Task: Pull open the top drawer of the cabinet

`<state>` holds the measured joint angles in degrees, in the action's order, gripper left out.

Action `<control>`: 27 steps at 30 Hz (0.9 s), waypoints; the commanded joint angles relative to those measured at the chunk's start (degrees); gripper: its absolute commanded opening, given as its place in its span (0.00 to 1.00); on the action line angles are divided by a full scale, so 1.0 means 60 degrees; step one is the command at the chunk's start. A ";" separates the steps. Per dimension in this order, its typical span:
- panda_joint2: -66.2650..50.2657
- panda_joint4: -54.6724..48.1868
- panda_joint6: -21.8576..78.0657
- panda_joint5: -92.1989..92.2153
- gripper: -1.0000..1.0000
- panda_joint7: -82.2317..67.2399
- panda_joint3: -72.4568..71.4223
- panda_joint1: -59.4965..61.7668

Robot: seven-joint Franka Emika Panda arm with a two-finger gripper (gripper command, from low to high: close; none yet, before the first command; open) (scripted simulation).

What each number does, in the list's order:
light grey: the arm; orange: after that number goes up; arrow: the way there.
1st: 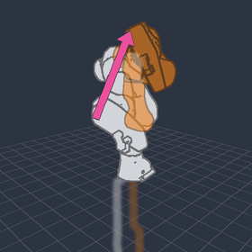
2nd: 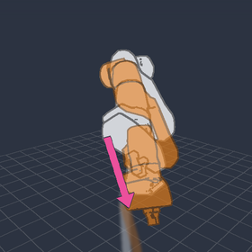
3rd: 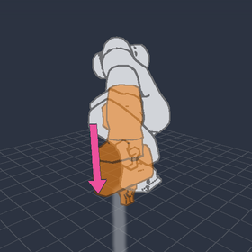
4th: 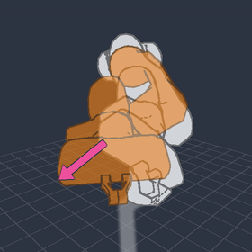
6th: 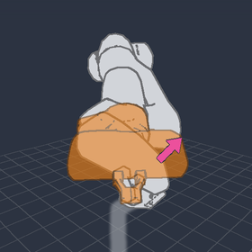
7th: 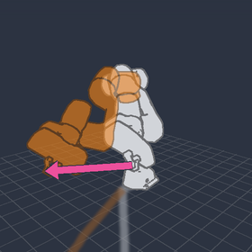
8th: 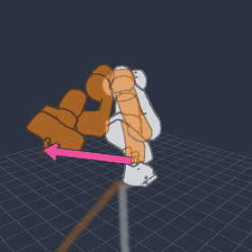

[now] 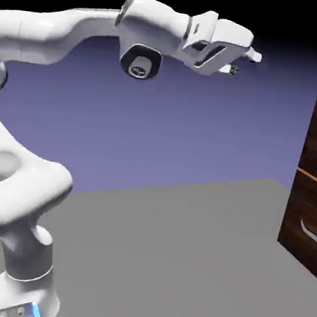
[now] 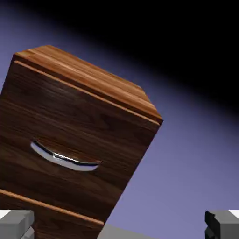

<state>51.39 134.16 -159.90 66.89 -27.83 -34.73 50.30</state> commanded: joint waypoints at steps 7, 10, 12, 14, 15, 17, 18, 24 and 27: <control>0.0775 -0.1110 0.0584 0.2767 0.50 -0.2908 -0.1437 0.2109; 0.1107 -0.1586 0.0834 0.3953 0.50 -0.4153 -0.2052 0.3013; 0.1328 -0.1903 0.1000 0.4744 0.50 -0.4984 -0.2463 0.3616; 0.1549 -0.2221 0.1167 0.5534 0.50 -0.5815 -0.2873 0.4218; 0.1660 -0.2379 0.1250 0.5930 0.50 -0.6230 -0.3079 0.4520; 0.1881 -0.2696 0.1417 0.6720 0.50 -0.7061 -0.3489 0.5122; 0.1992 -0.2855 0.1501 0.7115 0.50 -0.7476 -0.3694 0.5424; 0.2656 -0.3807 0.2001 0.9487 0.50 -0.9968 -0.4925 0.7231; 0.2988 -0.4282 0.2251 1.0673 0.50 -1.1214 -0.5541 0.8135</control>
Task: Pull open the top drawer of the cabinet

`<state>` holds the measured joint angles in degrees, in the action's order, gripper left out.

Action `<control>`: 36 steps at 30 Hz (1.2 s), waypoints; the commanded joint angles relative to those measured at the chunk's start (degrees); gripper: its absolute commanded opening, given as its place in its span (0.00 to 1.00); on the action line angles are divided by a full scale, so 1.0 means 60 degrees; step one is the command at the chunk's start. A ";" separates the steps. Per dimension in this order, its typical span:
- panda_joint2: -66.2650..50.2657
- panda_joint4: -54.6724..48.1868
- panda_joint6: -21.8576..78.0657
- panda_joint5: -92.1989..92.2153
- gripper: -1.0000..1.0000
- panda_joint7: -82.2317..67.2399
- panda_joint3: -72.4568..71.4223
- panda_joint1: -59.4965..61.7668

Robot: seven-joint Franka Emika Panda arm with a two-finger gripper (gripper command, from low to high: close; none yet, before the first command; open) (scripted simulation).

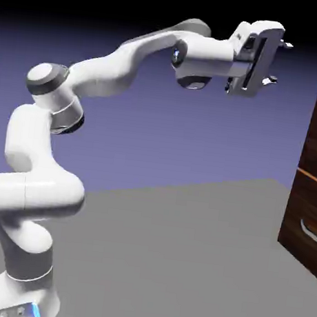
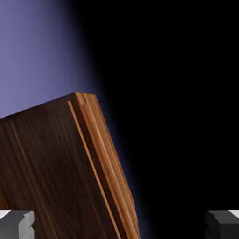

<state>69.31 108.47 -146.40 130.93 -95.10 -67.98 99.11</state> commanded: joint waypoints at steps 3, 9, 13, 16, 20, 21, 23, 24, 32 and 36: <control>0.0332 -0.0476 0.0250 0.1186 0.50 -0.1246 -0.0616 0.0904; 0.0996 -0.1428 0.0750 0.3558 0.50 -0.3738 -0.1847 0.2712; 0.1439 -0.2062 0.1084 0.5139 0.50 -0.5399 -0.2668 0.3917; 0.1510 -0.2469 0.0980 0.5281 0.50 -0.5490 -0.2787 0.4244; 0.1622 -0.3853 0.0436 0.5236 0.50 -0.5209 -0.2947 0.5086; 0.1650 -0.4200 0.0300 0.5225 0.50 -0.5139 -0.2987 0.5296; 0.1687 -0.4655 0.0120 0.5210 0.50 -0.5046 -0.3039 0.5574; 0.1687 -0.4656 0.0120 0.5210 0.00 -0.5046 -0.3039 0.5574; 0.1533 -0.2234 0.1084 0.5300 0.00 -0.5497 -0.2739 0.4108; 0.1459 -0.0850 0.1616 0.5291 0.00 -0.5716 -0.2516 0.3244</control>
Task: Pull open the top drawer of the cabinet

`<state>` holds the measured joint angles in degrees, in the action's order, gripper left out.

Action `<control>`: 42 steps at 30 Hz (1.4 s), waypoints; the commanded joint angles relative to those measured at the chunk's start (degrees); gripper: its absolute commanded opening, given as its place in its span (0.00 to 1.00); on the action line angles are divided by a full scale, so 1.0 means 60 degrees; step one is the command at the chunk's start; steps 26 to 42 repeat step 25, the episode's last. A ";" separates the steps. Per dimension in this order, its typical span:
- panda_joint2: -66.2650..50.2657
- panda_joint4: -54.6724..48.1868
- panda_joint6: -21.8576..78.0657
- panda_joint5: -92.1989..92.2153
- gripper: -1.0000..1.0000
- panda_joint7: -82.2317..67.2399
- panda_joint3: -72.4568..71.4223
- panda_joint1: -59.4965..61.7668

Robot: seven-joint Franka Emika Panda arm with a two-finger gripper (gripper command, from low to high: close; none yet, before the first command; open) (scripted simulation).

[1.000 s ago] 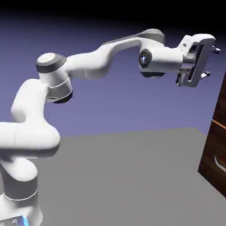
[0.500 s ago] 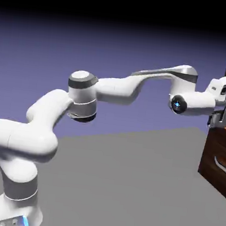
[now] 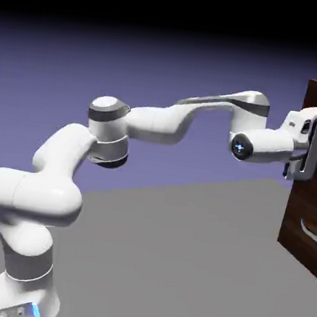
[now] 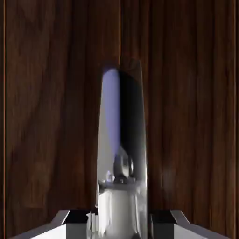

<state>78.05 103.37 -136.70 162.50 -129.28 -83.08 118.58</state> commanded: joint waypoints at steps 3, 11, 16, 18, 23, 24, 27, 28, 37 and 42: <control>-0.0042 0.1038 0.0386 -0.0005 0.00 -0.0165 0.0197 -0.0664; -0.0067 0.3806 0.1349 -0.0232 0.00 -0.0473 0.0868 -0.2520; 0.0032 0.5536 0.1876 -0.0498 0.00 -0.0590 0.1417 -0.3761; 0.0109 0.6228 0.2065 -0.0640 0.00 -0.0615 0.1670 -0.4278; 0.0263 0.7188 0.2299 -0.0880 1.00 -0.0624 0.2054 -0.5020; 0.0342 0.7534 0.2361 -0.0997 1.00 -0.0618 0.2215 -0.5306; 0.0421 0.7880 0.2423 -0.1114 1.00 -0.0611 0.2377 -0.5592; 0.0421 0.7880 0.2423 -0.1114 1.00 -0.0611 0.2377 -0.5592; 0.0421 0.7880 0.2423 -0.1114 1.00 -0.0611 0.2377 -0.5592; 0.0421 0.7880 0.2423 -0.1114 1.00 -0.0611 0.2377 -0.5592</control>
